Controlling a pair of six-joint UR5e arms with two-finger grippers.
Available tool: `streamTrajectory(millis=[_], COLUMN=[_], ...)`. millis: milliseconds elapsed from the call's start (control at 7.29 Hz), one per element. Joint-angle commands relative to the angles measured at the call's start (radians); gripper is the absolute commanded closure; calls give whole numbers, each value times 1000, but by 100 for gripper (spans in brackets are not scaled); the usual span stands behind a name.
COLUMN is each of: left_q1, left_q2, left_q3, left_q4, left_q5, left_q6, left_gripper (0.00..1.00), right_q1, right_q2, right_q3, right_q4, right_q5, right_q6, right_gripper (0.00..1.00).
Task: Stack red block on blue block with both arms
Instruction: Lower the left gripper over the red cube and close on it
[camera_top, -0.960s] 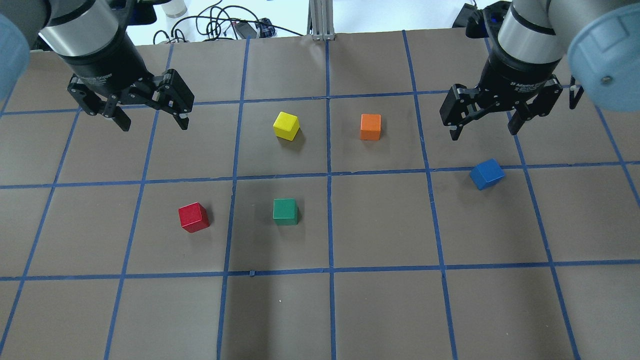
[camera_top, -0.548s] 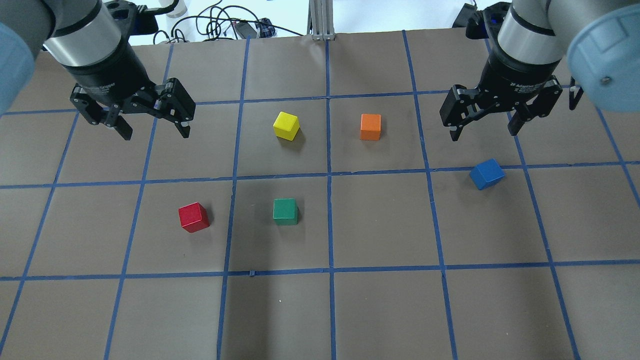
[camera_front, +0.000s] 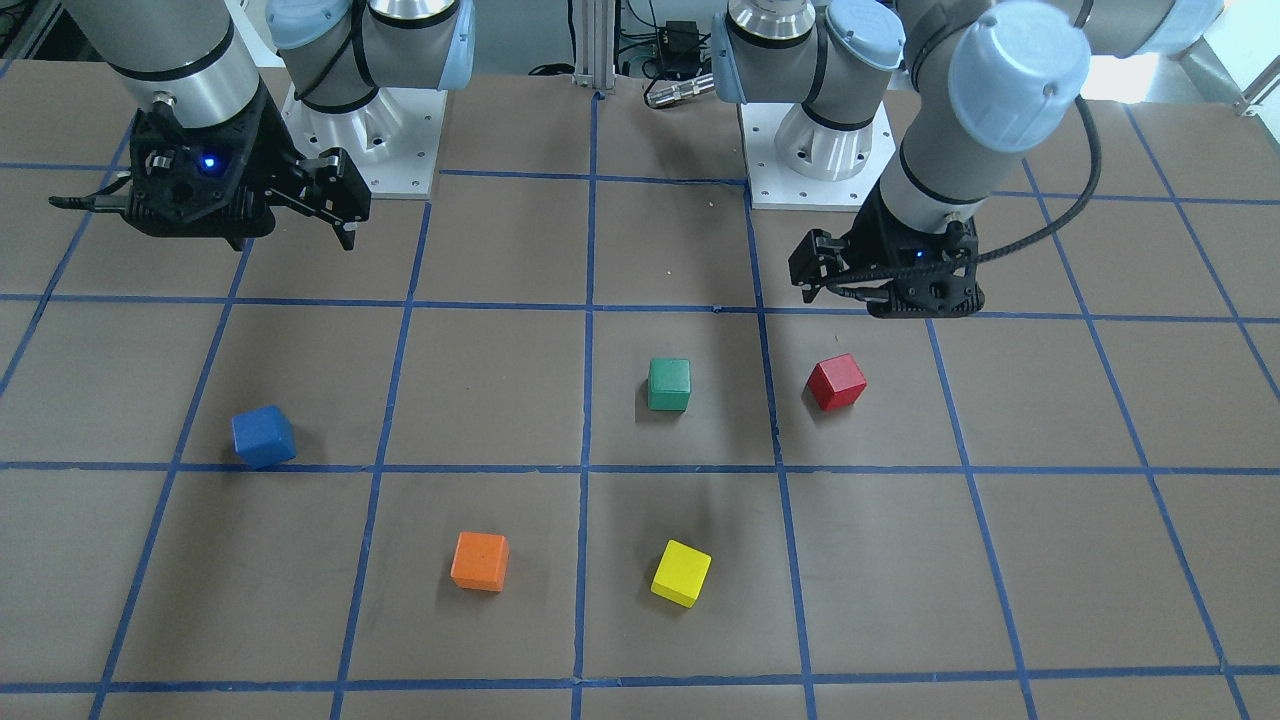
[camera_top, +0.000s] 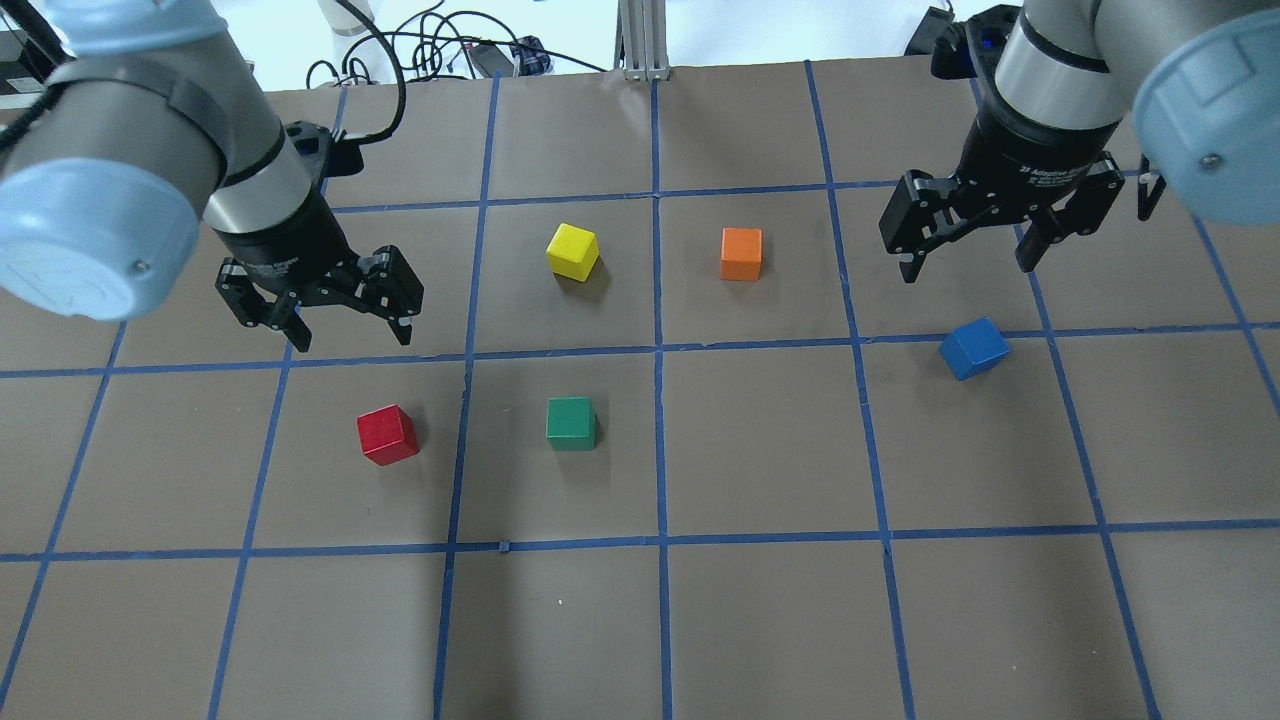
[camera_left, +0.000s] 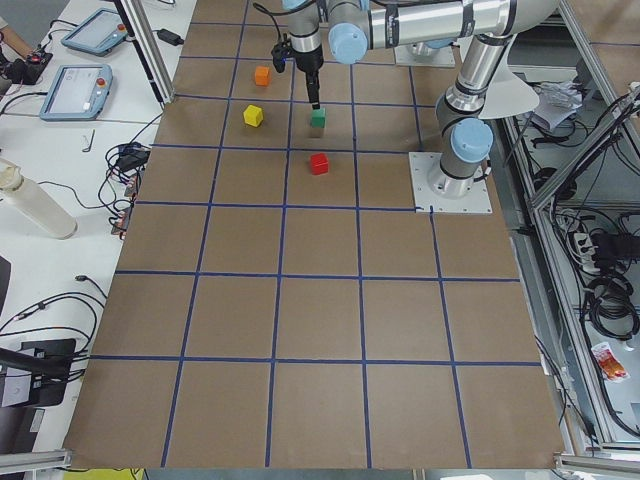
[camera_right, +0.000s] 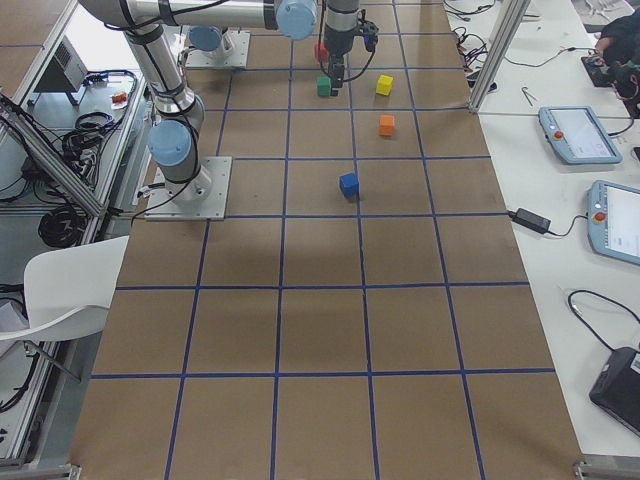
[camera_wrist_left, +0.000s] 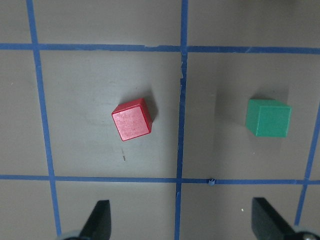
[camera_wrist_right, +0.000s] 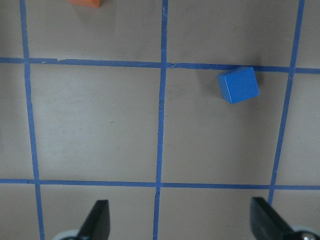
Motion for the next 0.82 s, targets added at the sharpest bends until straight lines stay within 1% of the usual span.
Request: streamTrajectory(millis=[0,137,411,548,685], left_q1=[79,91,97,97,97], left_q2=[-21,-41,-80,-95,-129], left_q3=[-147,-192,-282,-313,-353], left_q4=[150,195,350,385,445], left_q5=[-4,-10,0,-7,-4], left_q6=[11,5,14,-4,0], left_gripper=[0,0,0,0,5], right_q1=[0,0,1,0,0], right_q2=[1,1,1,1,1], right_q3=[0,0,2,2,2], right_q4=[0,0,0,0,0], right_q5=[-1,-1,-14,-10,-11], right_q6=[-4,-7,-11,-11,-11], right_gripper=[0,0,0,0,0])
